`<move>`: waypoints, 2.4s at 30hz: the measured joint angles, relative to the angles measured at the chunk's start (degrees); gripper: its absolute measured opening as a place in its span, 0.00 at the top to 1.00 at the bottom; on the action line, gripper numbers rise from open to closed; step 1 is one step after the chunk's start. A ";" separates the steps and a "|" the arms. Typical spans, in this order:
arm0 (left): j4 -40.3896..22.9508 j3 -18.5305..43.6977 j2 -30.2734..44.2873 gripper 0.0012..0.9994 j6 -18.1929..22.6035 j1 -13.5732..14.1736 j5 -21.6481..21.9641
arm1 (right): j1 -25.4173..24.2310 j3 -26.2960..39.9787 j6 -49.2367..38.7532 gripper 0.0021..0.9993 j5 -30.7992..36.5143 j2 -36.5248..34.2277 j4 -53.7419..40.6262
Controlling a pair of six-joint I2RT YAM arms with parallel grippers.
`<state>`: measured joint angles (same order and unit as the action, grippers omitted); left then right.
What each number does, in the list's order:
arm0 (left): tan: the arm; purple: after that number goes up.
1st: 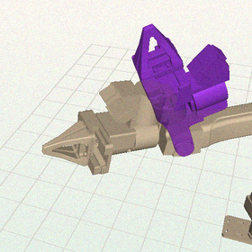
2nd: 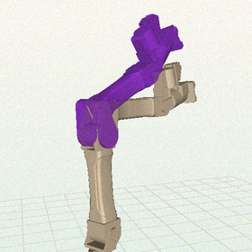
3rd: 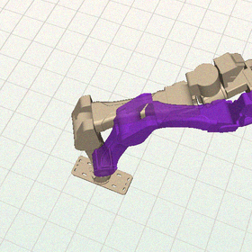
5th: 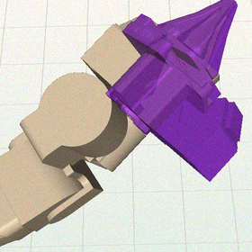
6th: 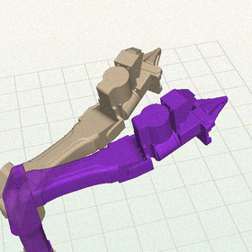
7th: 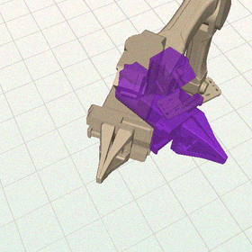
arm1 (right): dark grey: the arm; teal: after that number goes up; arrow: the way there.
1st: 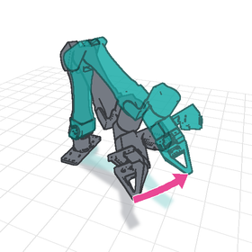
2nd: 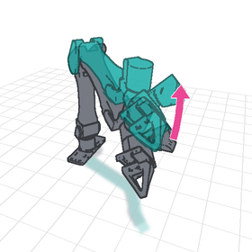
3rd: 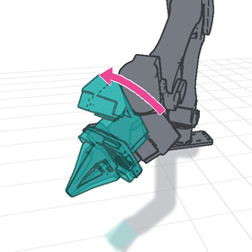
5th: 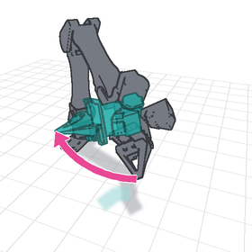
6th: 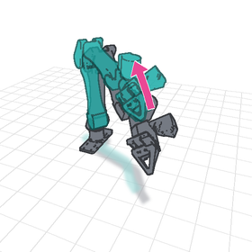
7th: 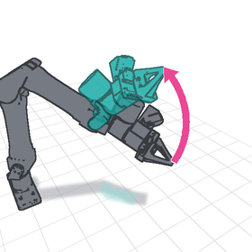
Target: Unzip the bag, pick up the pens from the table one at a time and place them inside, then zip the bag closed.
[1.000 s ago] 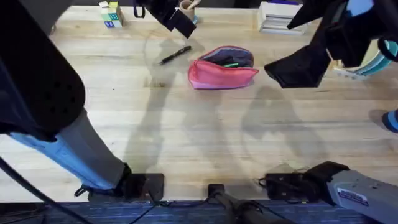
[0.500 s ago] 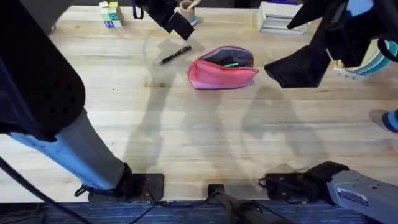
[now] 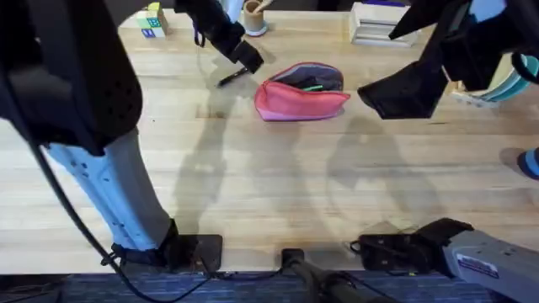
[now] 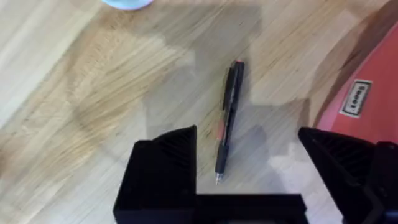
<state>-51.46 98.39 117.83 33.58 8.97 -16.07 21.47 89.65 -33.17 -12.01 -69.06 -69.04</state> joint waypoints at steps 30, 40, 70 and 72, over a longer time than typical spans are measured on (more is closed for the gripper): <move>0.06 0.00 5.87 0.01 0.00 -0.02 5.00 | 0.00 0.00 0.00 0.00 0.02 0.00 0.00; -0.01 0.89 7.49 0.05 0.00 -0.02 5.30 | 0.00 0.00 0.00 0.00 0.02 0.00 0.00; -1.58 1.16 7.05 0.96 -0.20 -0.48 3.65 | 0.00 0.00 0.00 0.00 0.02 0.00 0.00; -2.04 0.93 6.34 0.96 -0.20 -0.50 2.56 | 0.00 0.00 0.00 0.00 0.02 0.00 0.00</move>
<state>-53.50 99.32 124.17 33.39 8.47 -13.51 21.47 89.65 -33.17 -11.99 -69.06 -69.04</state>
